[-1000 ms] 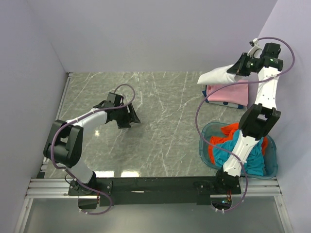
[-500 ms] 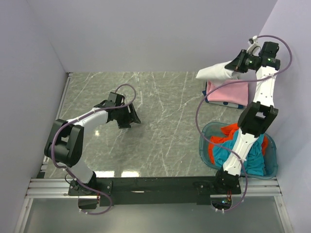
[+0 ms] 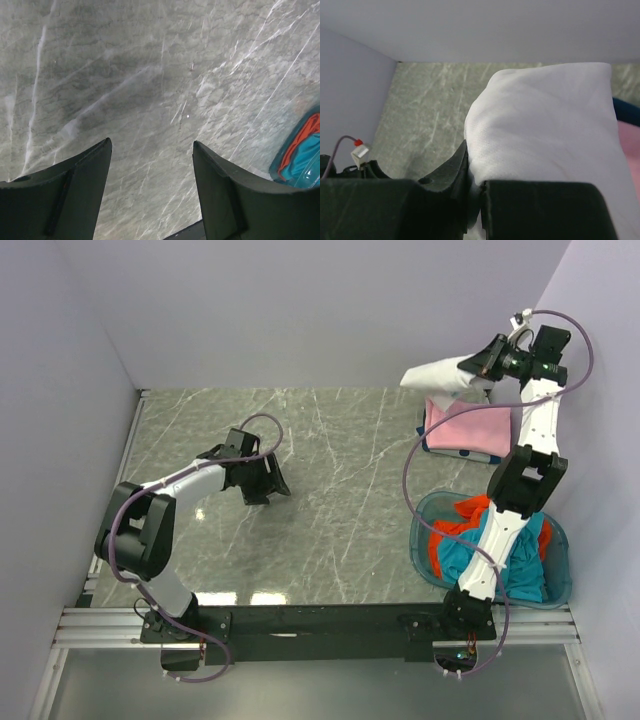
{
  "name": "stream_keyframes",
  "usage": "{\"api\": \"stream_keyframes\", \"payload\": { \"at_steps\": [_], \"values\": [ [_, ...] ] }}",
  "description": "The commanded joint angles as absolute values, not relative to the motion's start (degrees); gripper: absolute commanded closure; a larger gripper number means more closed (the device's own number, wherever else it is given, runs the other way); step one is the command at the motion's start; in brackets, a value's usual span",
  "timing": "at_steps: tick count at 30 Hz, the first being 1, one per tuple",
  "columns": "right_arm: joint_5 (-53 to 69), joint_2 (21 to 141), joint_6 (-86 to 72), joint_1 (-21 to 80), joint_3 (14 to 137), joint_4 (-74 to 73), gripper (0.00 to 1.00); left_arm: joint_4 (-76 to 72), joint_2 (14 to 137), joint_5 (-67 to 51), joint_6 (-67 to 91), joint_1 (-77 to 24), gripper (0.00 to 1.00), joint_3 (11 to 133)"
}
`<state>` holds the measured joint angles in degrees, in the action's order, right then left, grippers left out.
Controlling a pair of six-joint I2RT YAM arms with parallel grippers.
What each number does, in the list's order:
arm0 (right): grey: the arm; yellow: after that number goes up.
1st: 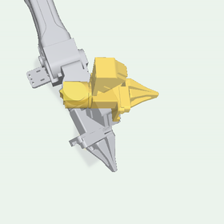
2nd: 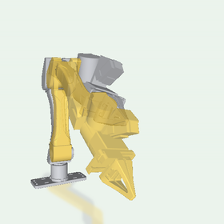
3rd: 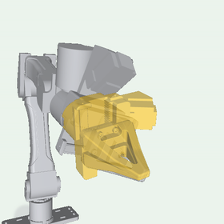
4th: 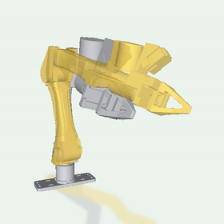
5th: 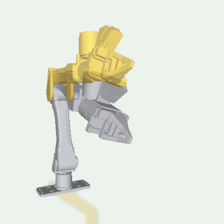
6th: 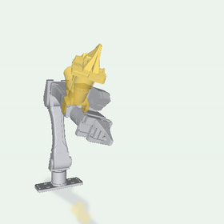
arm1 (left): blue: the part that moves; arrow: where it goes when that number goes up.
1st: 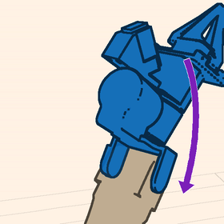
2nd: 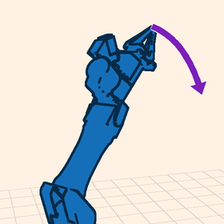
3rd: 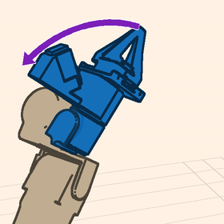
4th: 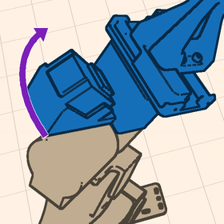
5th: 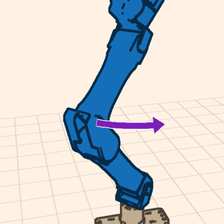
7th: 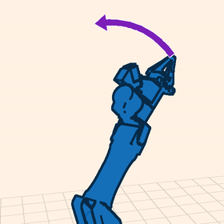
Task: Fold and stack the t-shirts
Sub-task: Neatly place the folded tshirt to the corner
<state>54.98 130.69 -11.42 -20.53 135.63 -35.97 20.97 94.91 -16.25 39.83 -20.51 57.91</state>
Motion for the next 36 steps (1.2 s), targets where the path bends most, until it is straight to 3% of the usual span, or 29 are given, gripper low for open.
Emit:
{"api": "stream_keyframes", "payload": {
  "at_steps": [1, 6, 20, 30, 36],
  "values": [
    [60.9, 128.84, -19.84, -19.25, 138.86, -22.95, 1.0, 21.62, 95.19, -14.68, 38.85, -21.09, 0.28, 60.73],
    [62.75, 130.87, -21.01, -18.98, 138.61, -18.28, 1.0, 22.06, 94.4, -13.8, 39.02, -21.27, 0.28, 60.47],
    [60.3, 131.75, -2.21, -21.53, 132.1, -33.3, 1.0, 22.32, 92.72, -13.18, 39.46, -21.88, 0.28, 58.97],
    [49.93, 125.51, 10.11, -25.05, 124.11, -44.74, 1.0, 21.97, 94.04, -13.71, 39.11, -22.5, 0.28, 59.5],
    [43.0, 125.51, 10.37, -25.22, 126.03, -46.76, 1.0, 22.41, 95.27, -14.24, 38.06, -22.94, 0.28, 60.64]
  ]
}}
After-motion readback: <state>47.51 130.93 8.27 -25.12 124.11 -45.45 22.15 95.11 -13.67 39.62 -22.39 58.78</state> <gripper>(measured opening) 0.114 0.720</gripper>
